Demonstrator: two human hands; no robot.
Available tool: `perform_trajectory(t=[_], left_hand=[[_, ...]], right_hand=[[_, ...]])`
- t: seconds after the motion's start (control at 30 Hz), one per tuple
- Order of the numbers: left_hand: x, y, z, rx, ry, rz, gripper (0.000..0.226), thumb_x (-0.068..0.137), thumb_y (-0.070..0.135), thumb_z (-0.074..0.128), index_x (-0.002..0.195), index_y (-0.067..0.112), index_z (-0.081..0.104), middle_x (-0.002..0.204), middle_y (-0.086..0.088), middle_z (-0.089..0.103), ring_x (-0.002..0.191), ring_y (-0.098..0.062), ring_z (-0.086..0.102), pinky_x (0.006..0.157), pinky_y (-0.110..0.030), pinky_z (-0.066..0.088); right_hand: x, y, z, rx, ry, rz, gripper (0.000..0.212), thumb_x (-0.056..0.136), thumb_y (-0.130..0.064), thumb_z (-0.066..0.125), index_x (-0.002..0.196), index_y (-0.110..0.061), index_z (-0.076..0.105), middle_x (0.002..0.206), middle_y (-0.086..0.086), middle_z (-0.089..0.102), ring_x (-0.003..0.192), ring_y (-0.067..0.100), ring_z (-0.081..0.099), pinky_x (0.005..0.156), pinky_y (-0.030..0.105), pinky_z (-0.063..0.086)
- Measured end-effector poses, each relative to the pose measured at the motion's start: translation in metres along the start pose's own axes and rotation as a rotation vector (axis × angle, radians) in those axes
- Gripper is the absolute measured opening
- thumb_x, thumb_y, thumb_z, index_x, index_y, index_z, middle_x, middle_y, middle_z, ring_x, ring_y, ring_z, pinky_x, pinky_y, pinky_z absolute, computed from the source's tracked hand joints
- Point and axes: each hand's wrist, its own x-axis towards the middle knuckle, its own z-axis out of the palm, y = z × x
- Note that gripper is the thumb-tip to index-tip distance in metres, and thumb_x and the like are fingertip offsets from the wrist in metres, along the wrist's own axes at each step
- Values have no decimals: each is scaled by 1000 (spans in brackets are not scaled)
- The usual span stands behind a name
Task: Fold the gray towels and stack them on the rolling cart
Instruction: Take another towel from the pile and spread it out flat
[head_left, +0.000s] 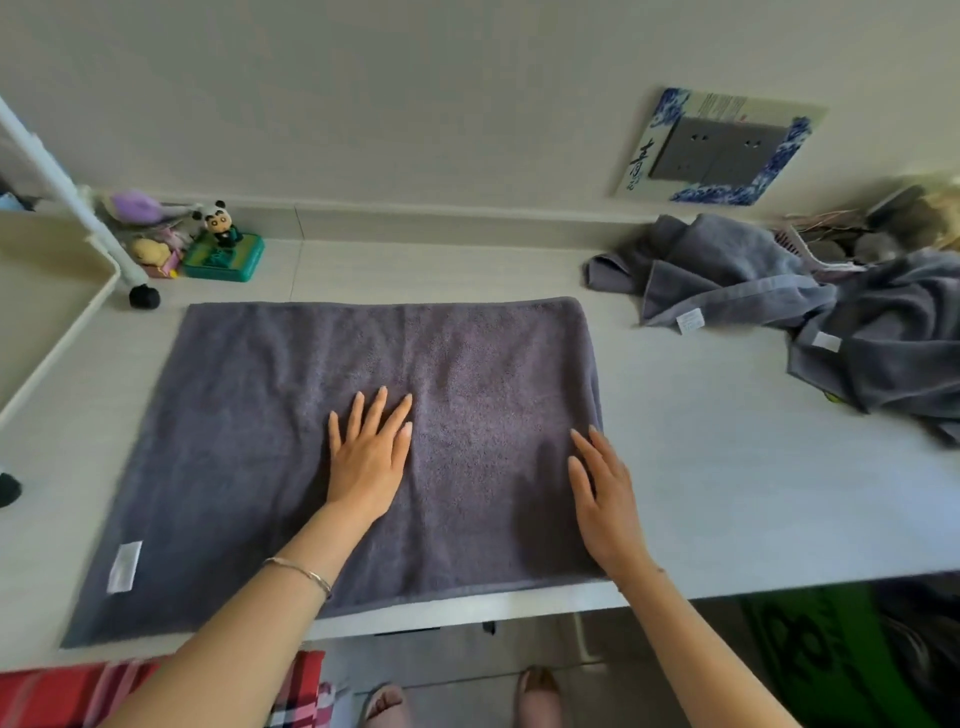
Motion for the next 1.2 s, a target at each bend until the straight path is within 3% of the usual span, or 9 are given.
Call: perform_trajectory(t=[0.13,0.2,0.3,0.47,0.7,0.9,1.0,1.1,1.2], left_hand=[[-30,38,7,-96,-30,162,82,81,63,-18,150,29,11,159,7,3,146,-14,-7,114,-36,-17],[-47,61,15,-192,-58,259,83,81,67,-19,149,32,12,157,11,4,146,-11,-5,115,-31,-17],[-63,90,19,-373,-142,357,59,89,58,-6,144,41,8,153,18,4,144,-2,-3,116,-26,-13],[-68,110,17,-346,-259,439,44,101,41,8,145,45,16,158,13,7,146,-9,-3,118,-36,-9],[-73,96,31,-45,-263,508,97,67,68,-35,148,42,11,159,10,3,146,-13,-8,117,-41,-11],[-77,94,34,-7,-229,517,90,69,67,-36,147,43,2,159,10,-1,146,-14,-9,114,-38,-17],[-79,92,36,-1,-200,532,78,75,63,-32,145,44,-4,158,12,-3,146,-13,-10,113,-36,-19],[-80,89,39,-14,-161,544,74,79,61,-30,145,38,-7,155,15,-4,146,-12,-7,115,-34,-16],[-79,90,39,-97,-150,528,77,80,65,-24,146,33,-4,153,18,-1,146,-9,-3,114,-29,-16]], right_hand=[[-34,-16,-32,401,123,190,39,102,-38,27,134,-28,47,136,-14,45,124,0,38,104,21,30],[-52,-19,-36,493,-22,240,41,101,-41,25,130,-29,51,132,-17,48,122,-3,40,100,15,29],[-73,-26,-26,631,-216,182,47,101,-42,23,128,-24,57,131,-13,56,121,-5,48,101,7,32],[-85,-31,-22,968,-46,292,43,101,-38,32,109,-9,64,111,6,70,102,26,66,92,36,52],[-111,-3,-29,979,-63,618,49,102,-37,28,111,-4,64,109,13,69,95,26,66,87,34,54],[-115,-15,-23,1367,-41,740,30,100,-30,40,122,-11,47,103,17,66,80,26,65,82,37,54],[-109,-24,-15,1563,-96,789,25,97,-33,48,115,-15,50,87,12,62,70,20,59,76,32,53],[-97,-35,-7,1474,-215,719,23,93,-36,53,104,-16,57,66,2,53,53,11,50,57,21,49],[-88,-31,-13,1280,-61,571,17,92,-28,58,101,-15,52,59,0,49,44,9,44,49,19,43]])
